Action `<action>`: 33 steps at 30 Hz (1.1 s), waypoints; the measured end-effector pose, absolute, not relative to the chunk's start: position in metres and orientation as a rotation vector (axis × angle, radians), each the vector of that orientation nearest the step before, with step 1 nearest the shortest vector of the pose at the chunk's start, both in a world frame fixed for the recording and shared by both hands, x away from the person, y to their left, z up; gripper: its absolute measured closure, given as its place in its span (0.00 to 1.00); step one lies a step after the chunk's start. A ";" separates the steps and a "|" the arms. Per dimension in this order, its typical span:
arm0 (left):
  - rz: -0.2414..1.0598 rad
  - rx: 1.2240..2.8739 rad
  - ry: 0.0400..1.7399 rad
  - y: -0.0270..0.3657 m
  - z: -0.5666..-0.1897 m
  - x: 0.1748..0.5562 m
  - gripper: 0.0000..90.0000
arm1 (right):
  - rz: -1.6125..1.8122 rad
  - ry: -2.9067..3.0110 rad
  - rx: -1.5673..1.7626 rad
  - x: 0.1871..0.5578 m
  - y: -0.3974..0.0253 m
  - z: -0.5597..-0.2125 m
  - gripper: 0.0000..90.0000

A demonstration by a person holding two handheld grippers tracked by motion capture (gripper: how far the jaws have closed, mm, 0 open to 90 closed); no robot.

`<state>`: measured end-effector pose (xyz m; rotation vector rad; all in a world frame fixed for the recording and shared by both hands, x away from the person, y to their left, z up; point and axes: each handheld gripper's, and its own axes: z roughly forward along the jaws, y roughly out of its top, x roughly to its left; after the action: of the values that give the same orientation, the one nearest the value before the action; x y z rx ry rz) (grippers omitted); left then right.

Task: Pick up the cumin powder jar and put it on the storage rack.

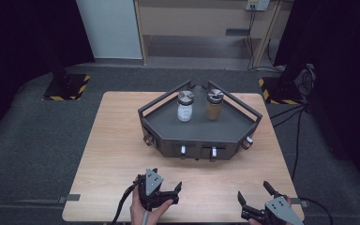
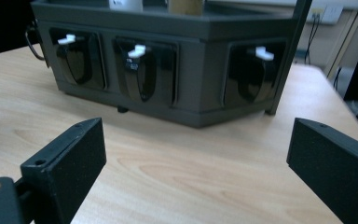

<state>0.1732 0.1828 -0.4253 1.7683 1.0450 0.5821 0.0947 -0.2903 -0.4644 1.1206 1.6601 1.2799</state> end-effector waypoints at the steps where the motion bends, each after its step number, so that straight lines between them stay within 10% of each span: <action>1: 0.594 1.760 1.039 0.183 -0.426 0.171 0.02 | 1.278 1.655 1.113 0.094 -0.289 -0.464 0.05; 33: 0.756 1.655 0.822 0.190 -0.438 0.150 0.00 | 1.137 1.452 0.928 0.074 -0.270 -0.466 0.05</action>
<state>0.1498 0.1896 -0.4375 1.6550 0.8219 0.7556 0.0737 -0.2696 -0.4658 0.9282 1.4519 1.1373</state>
